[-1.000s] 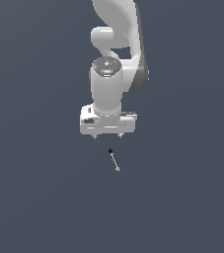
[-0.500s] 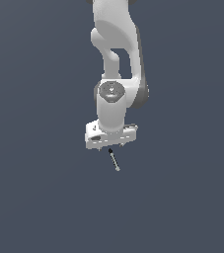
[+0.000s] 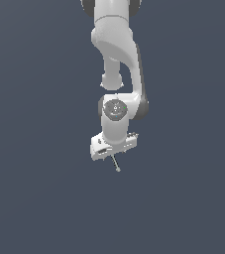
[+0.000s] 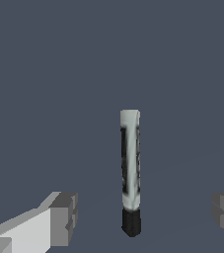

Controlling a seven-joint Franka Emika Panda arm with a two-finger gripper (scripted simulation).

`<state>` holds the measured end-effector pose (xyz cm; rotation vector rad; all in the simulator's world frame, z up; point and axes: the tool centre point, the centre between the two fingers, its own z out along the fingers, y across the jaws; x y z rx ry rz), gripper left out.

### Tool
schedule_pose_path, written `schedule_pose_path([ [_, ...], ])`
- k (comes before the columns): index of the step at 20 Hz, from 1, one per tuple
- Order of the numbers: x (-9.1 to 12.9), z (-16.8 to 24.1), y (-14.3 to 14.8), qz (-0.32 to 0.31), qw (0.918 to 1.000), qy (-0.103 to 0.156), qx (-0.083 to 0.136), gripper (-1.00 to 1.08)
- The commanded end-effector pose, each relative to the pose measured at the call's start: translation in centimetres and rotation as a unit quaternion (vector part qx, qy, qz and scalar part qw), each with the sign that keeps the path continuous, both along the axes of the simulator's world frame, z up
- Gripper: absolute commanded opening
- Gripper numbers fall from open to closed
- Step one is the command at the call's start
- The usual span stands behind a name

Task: Pick up the object and move it to a goal position.

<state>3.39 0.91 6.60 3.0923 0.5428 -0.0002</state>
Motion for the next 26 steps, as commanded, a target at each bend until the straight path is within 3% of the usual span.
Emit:
schedule_pose_path([
  [1,0.1,-0.5,0.1,0.007,1.0000,0.000,0.001,1.00],
  [22,0.1,-5.6,0.2,0.009,1.0000,0.000,0.001,1.00],
  [23,0.1,-5.6,0.2,0.009,1.0000,0.000,0.001,-1.00],
  [26,0.1,-5.6,0.2,0.009,1.0000,0.000,0.001,-1.00],
])
